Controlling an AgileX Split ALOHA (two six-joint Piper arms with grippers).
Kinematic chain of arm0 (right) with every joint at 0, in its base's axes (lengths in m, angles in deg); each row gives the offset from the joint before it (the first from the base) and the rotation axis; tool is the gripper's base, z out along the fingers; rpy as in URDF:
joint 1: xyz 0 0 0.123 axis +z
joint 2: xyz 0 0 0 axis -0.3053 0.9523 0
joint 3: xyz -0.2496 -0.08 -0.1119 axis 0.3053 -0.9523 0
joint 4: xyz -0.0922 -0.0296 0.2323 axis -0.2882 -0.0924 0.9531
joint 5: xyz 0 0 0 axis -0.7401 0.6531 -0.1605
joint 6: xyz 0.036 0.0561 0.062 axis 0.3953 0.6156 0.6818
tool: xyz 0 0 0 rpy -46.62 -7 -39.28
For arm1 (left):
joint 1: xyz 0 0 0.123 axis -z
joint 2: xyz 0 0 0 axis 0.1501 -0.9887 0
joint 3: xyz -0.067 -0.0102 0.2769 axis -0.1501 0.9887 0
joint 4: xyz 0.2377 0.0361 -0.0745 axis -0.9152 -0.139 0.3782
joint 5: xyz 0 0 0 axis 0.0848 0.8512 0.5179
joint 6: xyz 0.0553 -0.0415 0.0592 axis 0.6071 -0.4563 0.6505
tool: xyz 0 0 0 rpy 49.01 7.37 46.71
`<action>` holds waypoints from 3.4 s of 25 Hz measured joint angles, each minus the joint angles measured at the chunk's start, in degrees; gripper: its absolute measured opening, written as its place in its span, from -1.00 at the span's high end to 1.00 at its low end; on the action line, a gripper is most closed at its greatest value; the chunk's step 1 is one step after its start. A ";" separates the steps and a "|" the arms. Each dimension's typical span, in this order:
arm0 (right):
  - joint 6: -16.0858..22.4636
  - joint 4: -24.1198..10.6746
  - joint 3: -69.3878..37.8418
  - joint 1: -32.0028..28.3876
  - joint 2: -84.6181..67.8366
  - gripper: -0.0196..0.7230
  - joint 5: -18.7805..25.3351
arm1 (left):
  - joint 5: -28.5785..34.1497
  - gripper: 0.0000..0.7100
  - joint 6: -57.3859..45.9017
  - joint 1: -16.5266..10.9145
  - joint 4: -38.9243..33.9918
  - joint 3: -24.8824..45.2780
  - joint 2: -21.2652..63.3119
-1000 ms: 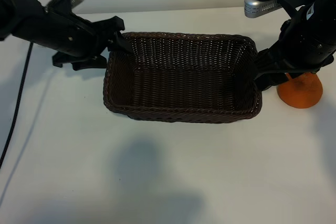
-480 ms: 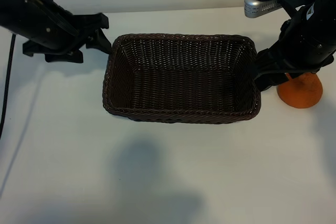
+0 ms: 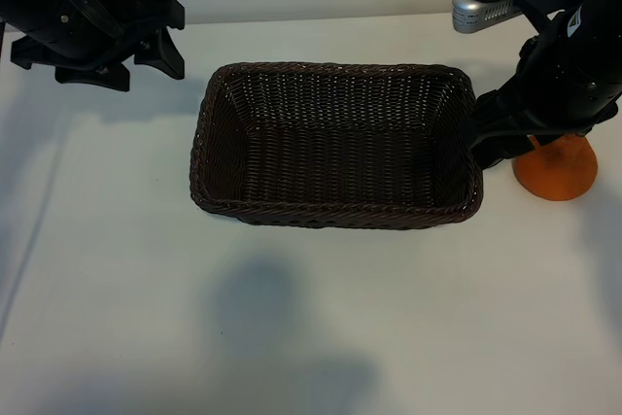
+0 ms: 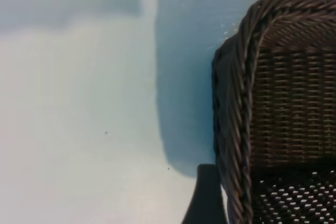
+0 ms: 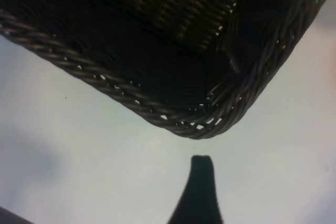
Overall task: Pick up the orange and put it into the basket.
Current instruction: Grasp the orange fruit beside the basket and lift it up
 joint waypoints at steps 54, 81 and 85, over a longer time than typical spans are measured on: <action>0.00 -0.41 0.06 0.00 0.00 -0.66 0.71 | 15.23 -0.68 -2.12 -6.90 -31.56 -0.24 48.33; 0.00 -0.41 0.06 0.00 0.00 -0.66 0.37 | 12.01 -0.62 5.78 -7.10 -12.32 43.07 97.87; 0.00 -0.41 0.06 0.00 0.00 -0.66 0.37 | 12.24 -0.61 5.78 -7.10 -14.31 47.84 98.58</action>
